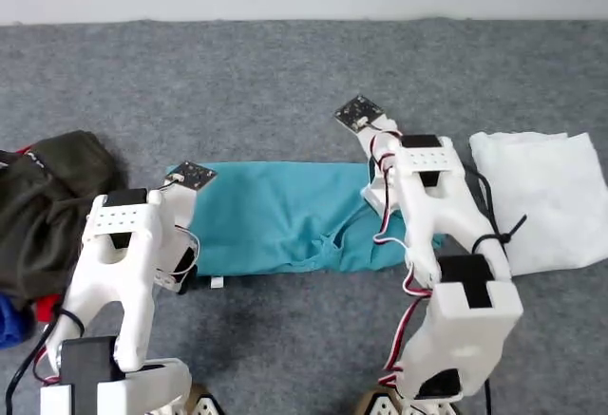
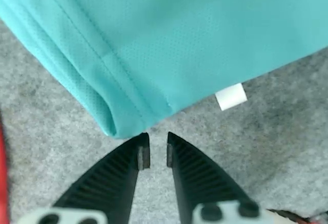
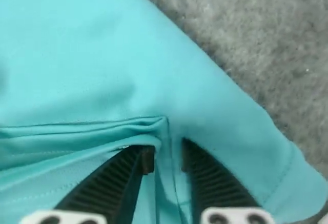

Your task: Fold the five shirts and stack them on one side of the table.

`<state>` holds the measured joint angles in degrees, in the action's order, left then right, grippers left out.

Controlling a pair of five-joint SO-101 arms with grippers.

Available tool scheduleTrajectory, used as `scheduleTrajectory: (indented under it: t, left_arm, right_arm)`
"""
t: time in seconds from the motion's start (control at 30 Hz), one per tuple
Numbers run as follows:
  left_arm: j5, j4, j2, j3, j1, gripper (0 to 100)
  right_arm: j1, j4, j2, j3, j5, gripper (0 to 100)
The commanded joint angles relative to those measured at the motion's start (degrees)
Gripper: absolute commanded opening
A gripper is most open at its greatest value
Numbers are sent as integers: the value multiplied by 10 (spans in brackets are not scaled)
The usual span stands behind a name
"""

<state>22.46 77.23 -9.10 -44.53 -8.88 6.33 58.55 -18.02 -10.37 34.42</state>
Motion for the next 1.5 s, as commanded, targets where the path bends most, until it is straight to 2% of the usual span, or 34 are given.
scheduleTrajectory:
  t: [0.0,0.13,0.43,0.63,0.83,1.0,1.47]
  left_arm:
    - [6,-1,-19,0,6,65]
    - [6,-1,-19,0,6,65]
    - [6,-1,-19,0,6,65]
    - [6,-1,-19,0,6,65]
    - [6,-1,-19,0,6,65]
    - [6,-1,-19,0,6,65]
    - [6,-1,-19,-1,6,65]
  right_arm:
    - [4,26,0,55,-35,180]
    - [4,80,0,108,-61,180]
    - [7,321,1,185,-60,180]
    - [58,416,0,181,-64,180]
    - [145,391,-5,135,-95,180]
    - [189,355,-4,72,-112,179]
    - [200,193,-6,47,-114,179]
